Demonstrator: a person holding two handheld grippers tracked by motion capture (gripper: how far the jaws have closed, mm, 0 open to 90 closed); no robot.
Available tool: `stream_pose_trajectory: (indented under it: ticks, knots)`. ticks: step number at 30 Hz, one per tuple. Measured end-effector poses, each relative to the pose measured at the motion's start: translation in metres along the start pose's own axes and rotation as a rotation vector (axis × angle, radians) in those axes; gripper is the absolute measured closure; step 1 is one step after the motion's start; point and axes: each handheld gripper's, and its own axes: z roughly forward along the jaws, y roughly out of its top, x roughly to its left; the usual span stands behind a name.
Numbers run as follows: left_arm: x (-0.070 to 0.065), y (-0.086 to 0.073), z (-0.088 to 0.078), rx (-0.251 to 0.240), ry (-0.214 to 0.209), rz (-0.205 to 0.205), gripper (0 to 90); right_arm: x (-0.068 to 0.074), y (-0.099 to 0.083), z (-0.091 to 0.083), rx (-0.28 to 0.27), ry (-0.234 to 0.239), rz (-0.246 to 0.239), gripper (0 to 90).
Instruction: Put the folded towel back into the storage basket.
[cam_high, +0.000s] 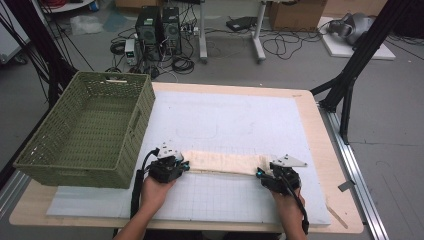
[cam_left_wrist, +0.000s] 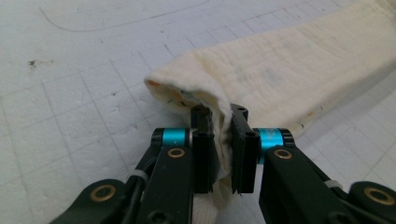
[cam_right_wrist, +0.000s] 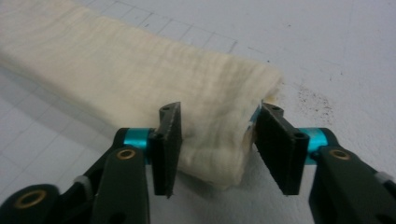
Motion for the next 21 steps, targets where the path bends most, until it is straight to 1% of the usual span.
stream_pose_trajectory:
  ticks: [3, 5, 6, 7, 9, 12, 15, 17, 18, 19, 21]
  knots:
    - [0.0000, 0.0000, -0.0003, 0.003, 0.001, 0.004, 80.9, 0.0023, -0.0009, -0.0007, -0.008, 0.010, -0.029, 60.6]
    - [0.0000, -0.0001, 0.0000, -0.001, -0.001, -0.002, 80.9, 0.0031, -0.0008, -0.0007, -0.008, 0.026, -0.035, 66.3]
    - [0.0000, -0.0001, 0.0000, -0.001, -0.001, -0.002, 80.8, 0.0024, -0.0007, -0.0007, -0.006, 0.038, -0.030, 67.7]
    - [0.0006, -0.0001, -0.0001, 0.001, -0.003, -0.001, 80.9, 0.0014, -0.0004, -0.0008, 0.001, 0.049, -0.012, 68.6]
    - [0.0007, -0.0001, -0.0001, 0.000, -0.003, -0.003, 80.8, -0.0018, -0.0006, 0.0000, -0.001, 0.069, 0.009, 70.3]
    - [0.0010, 0.0000, 0.0000, 0.000, -0.004, -0.006, 80.9, -0.0008, -0.0003, -0.0001, 0.003, 0.081, 0.009, 77.2]
    - [0.0007, 0.0000, -0.0001, 0.001, -0.002, -0.002, 81.1, -0.0034, 0.0007, 0.0003, 0.014, 0.106, 0.053, 81.2]
    - [0.0000, 0.0000, -0.0003, 0.003, 0.003, 0.007, 81.2, -0.0046, 0.0001, -0.0001, 0.012, 0.110, 0.055, 82.1]
    - [-0.0003, 0.0000, -0.0002, 0.000, 0.003, 0.003, 81.3, -0.0034, 0.0001, -0.0003, 0.011, 0.106, 0.053, 82.3]
    - [0.0000, 0.0000, -0.0004, 0.003, 0.004, 0.007, 81.4, -0.0029, 0.0002, -0.0003, 0.009, 0.101, 0.038, 82.4]
    - [-0.0006, -0.0001, -0.0005, 0.000, 0.005, 0.009, 81.6, -0.0023, 0.0002, -0.0004, 0.010, 0.098, 0.034, 82.6]
